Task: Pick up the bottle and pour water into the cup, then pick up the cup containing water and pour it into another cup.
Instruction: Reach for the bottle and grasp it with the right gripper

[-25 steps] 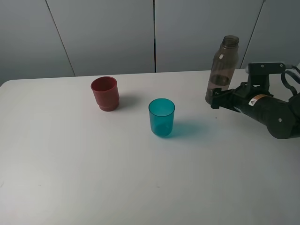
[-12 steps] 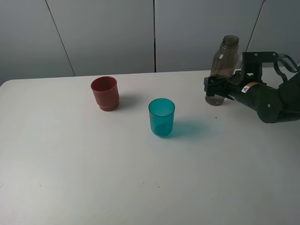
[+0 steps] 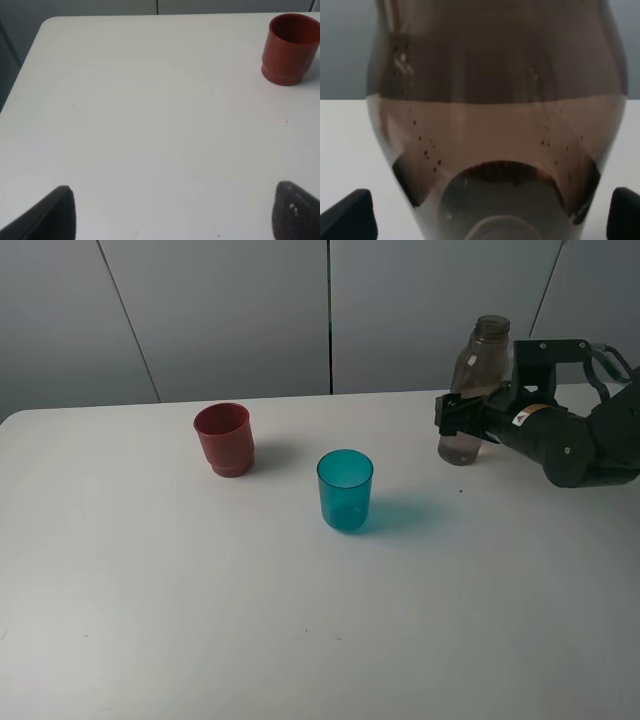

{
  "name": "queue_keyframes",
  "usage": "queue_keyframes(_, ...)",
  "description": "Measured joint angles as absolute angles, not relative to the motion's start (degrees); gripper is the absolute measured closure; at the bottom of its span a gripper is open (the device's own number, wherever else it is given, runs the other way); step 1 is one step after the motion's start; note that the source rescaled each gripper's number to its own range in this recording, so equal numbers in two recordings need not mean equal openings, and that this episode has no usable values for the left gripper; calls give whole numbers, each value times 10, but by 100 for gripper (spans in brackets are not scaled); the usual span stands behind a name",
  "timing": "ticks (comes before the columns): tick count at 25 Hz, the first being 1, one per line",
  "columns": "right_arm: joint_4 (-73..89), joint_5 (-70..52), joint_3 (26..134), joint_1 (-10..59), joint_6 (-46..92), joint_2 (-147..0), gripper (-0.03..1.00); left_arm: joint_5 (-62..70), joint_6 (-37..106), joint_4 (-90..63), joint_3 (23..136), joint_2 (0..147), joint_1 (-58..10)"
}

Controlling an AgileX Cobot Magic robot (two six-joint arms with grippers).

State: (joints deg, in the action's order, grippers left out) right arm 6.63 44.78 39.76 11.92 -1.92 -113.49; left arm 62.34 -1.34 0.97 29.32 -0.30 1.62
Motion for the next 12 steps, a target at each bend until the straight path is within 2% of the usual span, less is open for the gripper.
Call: queue_keyframes(12,87,470,405,119,-13,-1191,-2,623,-13,10,293,-3,16)
